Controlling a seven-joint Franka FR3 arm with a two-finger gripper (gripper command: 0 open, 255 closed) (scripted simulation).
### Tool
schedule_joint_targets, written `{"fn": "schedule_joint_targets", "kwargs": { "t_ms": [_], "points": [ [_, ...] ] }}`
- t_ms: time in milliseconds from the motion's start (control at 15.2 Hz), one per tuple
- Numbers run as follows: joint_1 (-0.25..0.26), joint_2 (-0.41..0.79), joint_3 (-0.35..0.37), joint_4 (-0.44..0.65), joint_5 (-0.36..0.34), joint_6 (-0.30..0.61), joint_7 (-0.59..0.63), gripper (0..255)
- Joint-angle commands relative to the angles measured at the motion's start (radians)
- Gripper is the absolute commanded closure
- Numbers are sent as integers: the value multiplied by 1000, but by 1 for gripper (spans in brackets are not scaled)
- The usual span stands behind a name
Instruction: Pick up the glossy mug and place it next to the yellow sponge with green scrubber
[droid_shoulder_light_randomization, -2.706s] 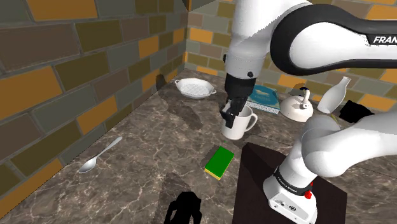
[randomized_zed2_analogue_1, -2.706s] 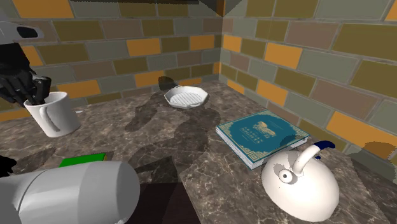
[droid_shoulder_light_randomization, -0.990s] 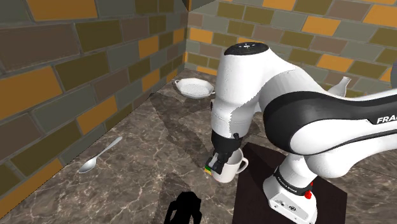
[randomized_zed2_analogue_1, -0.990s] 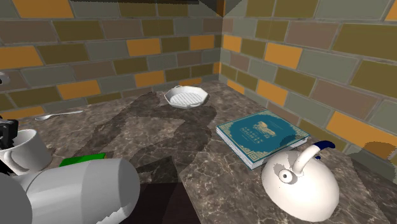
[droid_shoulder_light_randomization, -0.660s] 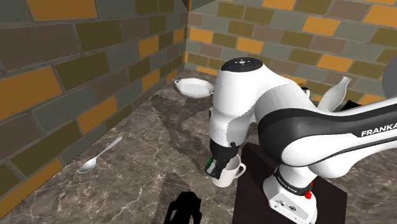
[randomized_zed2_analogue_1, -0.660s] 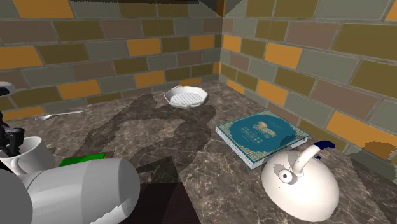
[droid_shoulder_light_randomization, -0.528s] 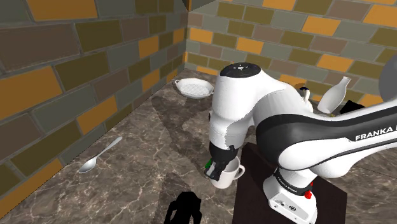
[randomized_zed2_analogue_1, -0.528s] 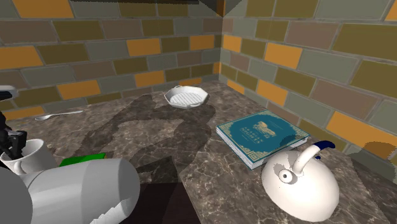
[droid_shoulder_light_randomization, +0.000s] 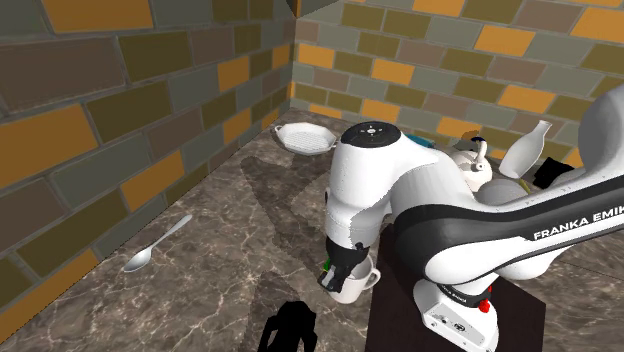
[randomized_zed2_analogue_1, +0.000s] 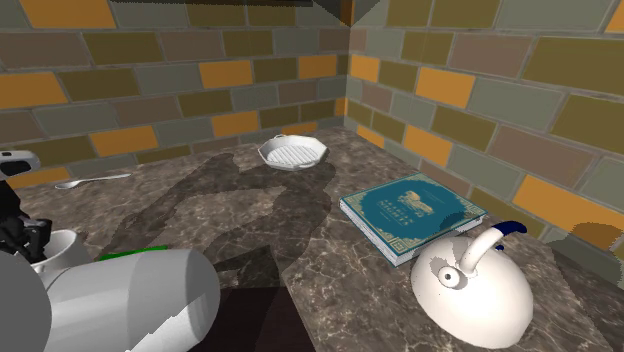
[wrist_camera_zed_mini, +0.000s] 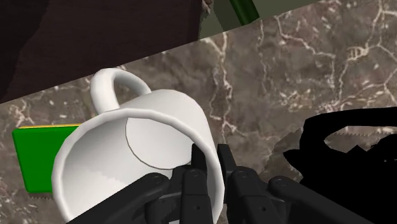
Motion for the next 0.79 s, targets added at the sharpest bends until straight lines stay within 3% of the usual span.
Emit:
{"fn": "schedule_joint_targets", "kwargs": {
  "t_ms": [0,264,330,660,726],
  "points": [
    [0,1,1,-1,0,2,0,255],
    [0,1,1,-1,0,2,0,255],
    [0,1,1,-1,0,2,0,0],
    [0,1,1,-1,0,2,0,0],
    [1,-19,-16,21,-8,-39,0,0]
  ]
}}
